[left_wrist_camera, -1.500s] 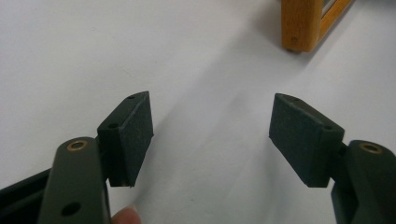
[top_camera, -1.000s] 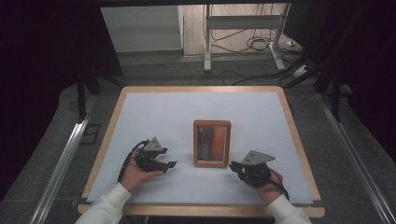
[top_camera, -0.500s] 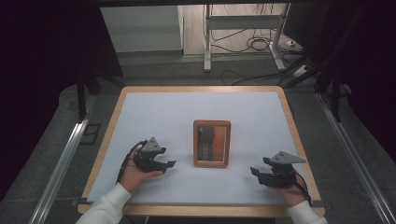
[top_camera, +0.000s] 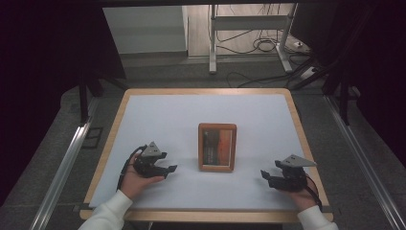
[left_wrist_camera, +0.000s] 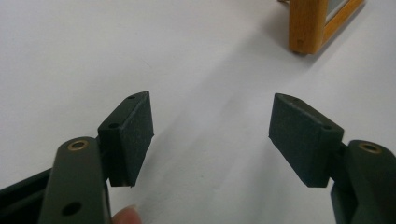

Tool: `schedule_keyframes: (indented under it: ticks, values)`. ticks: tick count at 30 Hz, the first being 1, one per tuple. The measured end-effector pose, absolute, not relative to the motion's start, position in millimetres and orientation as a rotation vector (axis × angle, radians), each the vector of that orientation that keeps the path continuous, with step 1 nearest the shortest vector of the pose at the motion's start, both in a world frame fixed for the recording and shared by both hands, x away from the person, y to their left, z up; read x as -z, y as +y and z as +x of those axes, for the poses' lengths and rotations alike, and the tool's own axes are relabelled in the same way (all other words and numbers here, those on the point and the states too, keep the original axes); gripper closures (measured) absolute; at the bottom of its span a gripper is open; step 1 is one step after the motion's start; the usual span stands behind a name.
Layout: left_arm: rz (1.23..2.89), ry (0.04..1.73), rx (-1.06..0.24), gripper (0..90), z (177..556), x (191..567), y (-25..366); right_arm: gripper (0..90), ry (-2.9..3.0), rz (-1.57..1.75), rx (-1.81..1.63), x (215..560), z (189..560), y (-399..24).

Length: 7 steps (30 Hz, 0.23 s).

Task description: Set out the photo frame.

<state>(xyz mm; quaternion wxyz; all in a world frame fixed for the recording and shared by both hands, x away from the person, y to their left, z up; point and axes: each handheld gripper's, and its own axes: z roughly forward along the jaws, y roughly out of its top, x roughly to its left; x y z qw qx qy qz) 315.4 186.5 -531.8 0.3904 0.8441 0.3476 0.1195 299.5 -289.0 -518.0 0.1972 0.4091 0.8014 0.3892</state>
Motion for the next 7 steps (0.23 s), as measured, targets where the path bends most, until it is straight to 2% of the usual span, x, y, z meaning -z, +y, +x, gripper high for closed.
schedule_keyframes:
  ticks: [4,7]
  values:
    - [2.142,0.885,-0.299,30.2,316.1,532.1,187.8,27.3,2.242,1.154,-1.079,519.5,300.6,-289.1]
    - [2.145,0.886,-0.299,30.2,316.7,532.6,188.0,23.1,2.227,1.15,-1.067,520.1,300.8,-287.9]
